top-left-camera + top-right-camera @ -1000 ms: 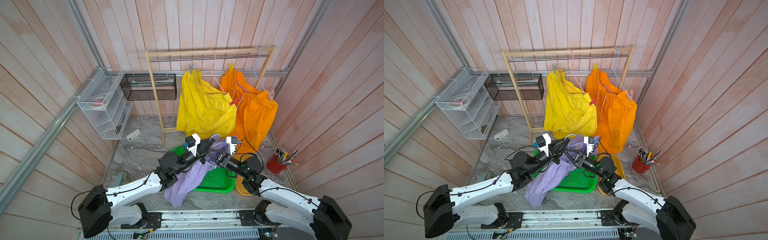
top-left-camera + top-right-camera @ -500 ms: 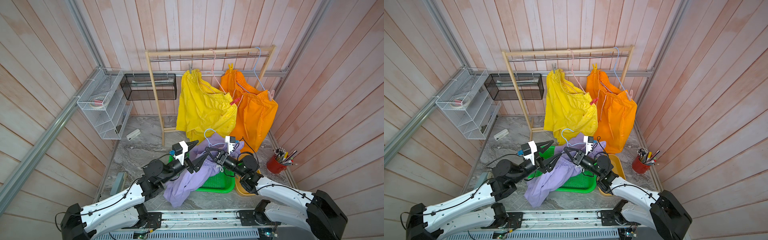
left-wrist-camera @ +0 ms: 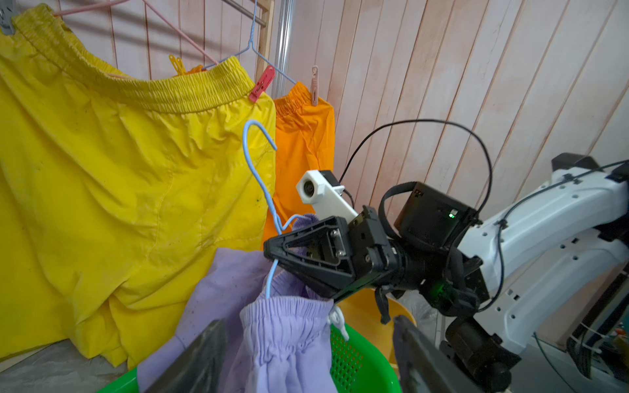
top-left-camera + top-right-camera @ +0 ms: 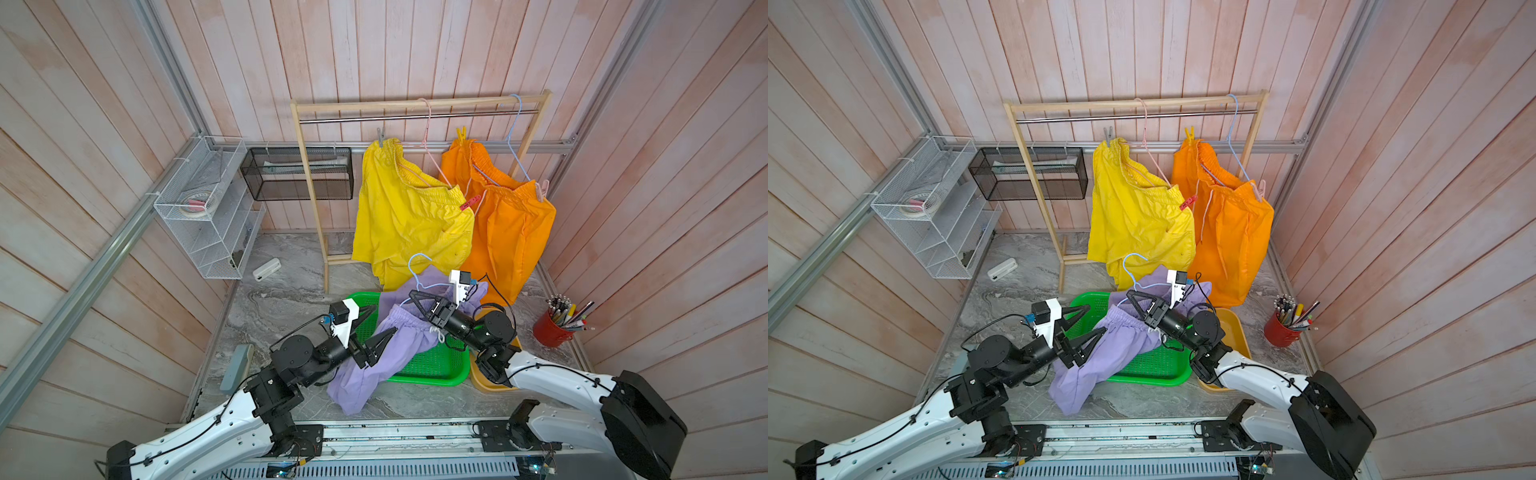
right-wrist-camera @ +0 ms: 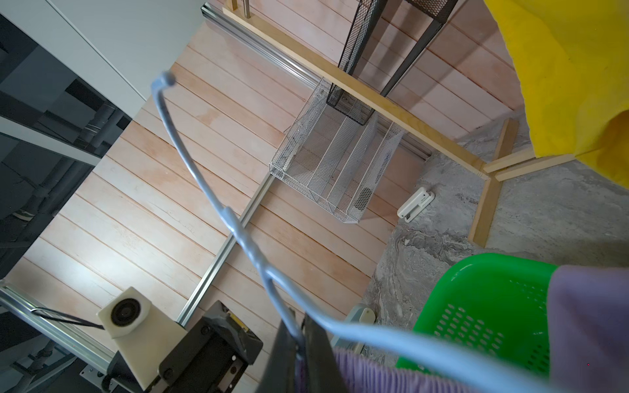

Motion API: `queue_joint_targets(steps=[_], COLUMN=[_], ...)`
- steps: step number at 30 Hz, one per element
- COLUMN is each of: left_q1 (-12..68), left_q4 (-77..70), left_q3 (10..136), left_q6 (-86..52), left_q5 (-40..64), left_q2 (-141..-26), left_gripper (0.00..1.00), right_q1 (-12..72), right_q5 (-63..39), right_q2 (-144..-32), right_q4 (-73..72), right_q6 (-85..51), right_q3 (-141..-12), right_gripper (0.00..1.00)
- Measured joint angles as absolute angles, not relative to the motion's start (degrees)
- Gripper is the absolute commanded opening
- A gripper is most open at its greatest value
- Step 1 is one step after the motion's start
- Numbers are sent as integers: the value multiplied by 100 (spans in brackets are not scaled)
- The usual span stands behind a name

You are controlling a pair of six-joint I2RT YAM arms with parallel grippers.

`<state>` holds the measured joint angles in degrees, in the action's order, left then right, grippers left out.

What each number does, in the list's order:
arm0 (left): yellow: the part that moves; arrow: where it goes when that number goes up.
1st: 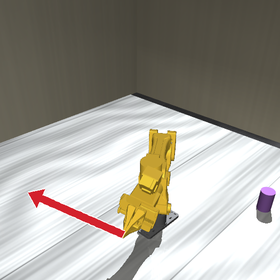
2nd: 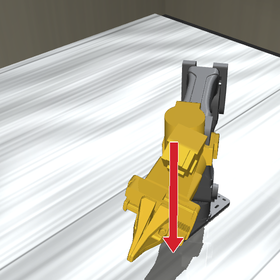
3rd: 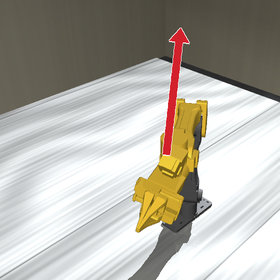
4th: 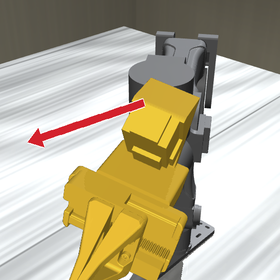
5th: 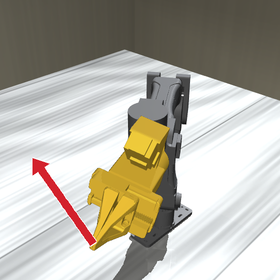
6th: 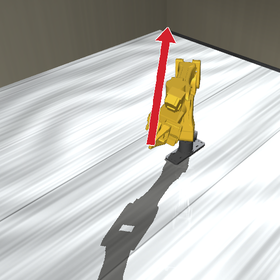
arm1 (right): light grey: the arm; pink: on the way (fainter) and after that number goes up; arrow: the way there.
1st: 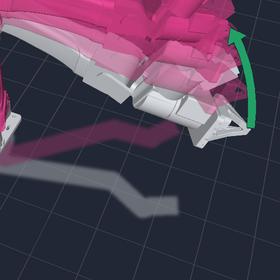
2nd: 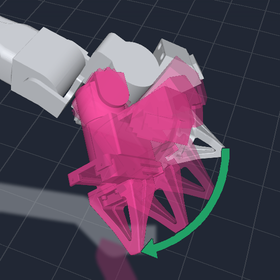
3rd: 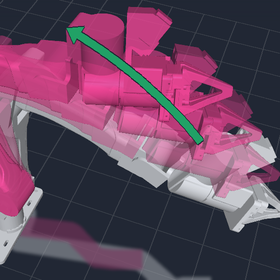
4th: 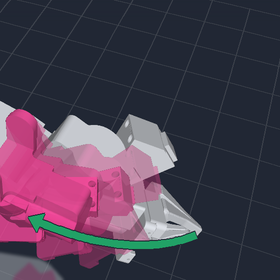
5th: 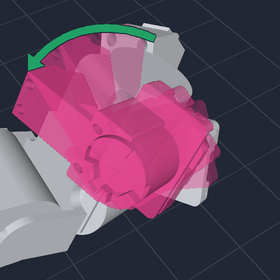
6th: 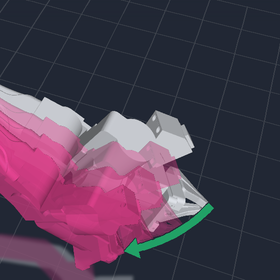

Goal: Remove the clothespins securing shorts to the hanger
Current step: Remove the shorts from the hanger.

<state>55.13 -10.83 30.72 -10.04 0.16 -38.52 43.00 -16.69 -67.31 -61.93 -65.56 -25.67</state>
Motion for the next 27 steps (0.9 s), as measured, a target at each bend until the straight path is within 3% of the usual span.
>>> queue_joint_targets(steps=[10, 22, 27], left_q1=[5513, 5513, 5513], left_q4=[-156, 209, 270], left_q3=[2687, 2519, 2517], left_q6=[-1579, -1855, -1831], left_q5=[-217, -242, -333], left_q2=[-3509, -2961, -2810], left_gripper=[60, 15, 10], right_q1=[4093, 3865, 3830], right_q5=[-1693, -1791, -1839], right_q2=[-6731, -6744, -6740], right_q4=[-6302, -6322, -6344], right_q6=[-6560, -6635, -6661], right_q3=[-2967, -3052, -3052], right_gripper=[0, 0, 0])
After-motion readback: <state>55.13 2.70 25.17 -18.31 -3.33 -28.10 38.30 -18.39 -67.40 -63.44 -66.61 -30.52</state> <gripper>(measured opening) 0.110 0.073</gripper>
